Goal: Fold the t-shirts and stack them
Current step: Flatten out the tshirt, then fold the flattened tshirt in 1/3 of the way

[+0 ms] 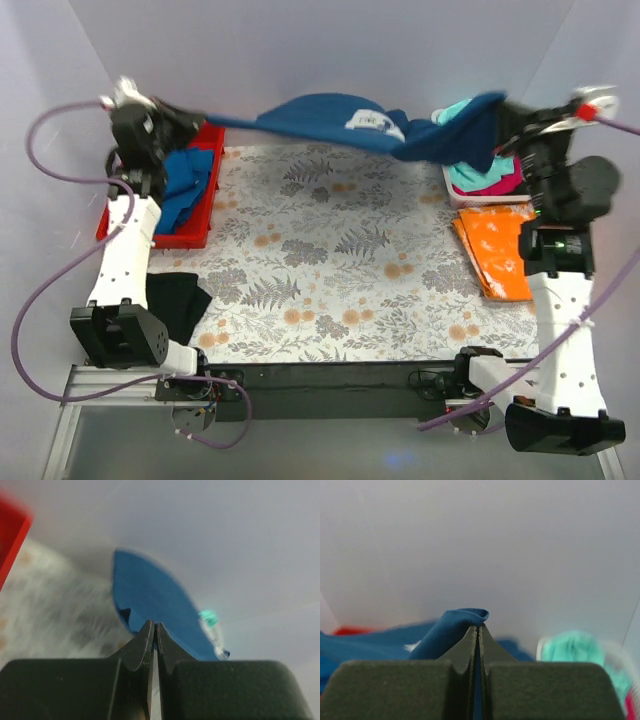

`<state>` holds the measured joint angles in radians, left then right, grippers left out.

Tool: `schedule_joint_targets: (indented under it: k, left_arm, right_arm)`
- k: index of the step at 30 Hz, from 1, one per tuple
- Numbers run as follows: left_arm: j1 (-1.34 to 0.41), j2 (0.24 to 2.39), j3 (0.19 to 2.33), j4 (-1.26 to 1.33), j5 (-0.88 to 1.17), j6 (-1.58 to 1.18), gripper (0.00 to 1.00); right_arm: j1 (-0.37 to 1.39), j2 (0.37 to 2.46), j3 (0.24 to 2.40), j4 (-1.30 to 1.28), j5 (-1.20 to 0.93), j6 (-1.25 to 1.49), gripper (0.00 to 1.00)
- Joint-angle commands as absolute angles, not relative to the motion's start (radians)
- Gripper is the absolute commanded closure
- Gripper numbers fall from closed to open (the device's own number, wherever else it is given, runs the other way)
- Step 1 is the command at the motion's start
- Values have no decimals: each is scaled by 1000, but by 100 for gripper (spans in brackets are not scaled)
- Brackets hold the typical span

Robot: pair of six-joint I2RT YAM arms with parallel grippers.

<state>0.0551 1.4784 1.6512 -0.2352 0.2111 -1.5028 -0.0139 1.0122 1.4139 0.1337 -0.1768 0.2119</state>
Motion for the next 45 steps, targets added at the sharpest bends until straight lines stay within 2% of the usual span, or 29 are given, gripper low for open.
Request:
schedule_joint_targets:
  k: [1,5,11,17,26,31,45]
  left_arm:
    - [52,1464,1186,-322,193,-1503,100]
    - [45,1402,929,-394,238,-1534,100]
    - [44,1338,862,-531,201,-1516,100]
    - [44,1348,833,-584,201,-1491,100]
    - [44,1313,808,-675,141,-1512,100]
    - [44,1286,799,-744,84,-1561,100]
    - [44,1232,811,-873,12,-1623,100]
  right_arm:
    - [-20,1043,1042,2,-232,290,99]
    - [-17,939,773,-118,-276,357,99]
    - [-14,779,632,-365,-278,397,99]
    - [-15,707,569,-469,-278,407,99]
    - [-12,692,594,-557,-201,367,99]
    - [-12,675,626,-575,-68,377,99]
    - [-12,802,762,-563,178,431,99]
